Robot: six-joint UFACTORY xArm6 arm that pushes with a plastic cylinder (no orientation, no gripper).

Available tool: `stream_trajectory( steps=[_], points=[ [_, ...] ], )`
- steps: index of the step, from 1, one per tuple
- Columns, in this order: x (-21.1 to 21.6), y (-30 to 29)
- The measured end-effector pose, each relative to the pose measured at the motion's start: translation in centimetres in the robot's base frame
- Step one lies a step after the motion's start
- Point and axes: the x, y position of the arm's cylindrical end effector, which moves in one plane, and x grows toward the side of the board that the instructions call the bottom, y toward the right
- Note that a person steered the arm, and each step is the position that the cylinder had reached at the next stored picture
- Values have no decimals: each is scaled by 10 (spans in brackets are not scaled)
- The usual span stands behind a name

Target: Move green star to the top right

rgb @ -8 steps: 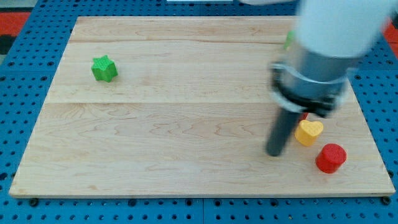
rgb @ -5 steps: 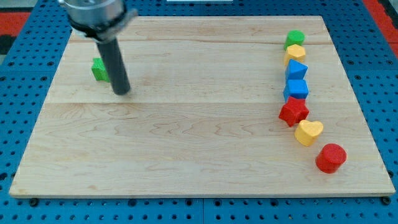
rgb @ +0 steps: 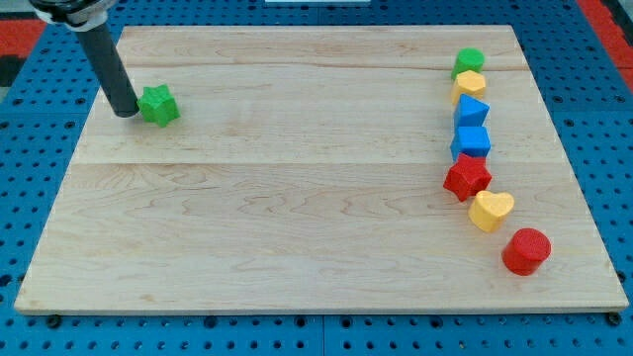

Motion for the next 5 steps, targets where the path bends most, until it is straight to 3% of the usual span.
stream_trajectory(
  steps=[2, 5],
  points=[
    [-2, 80],
    [-36, 216]
  ],
)
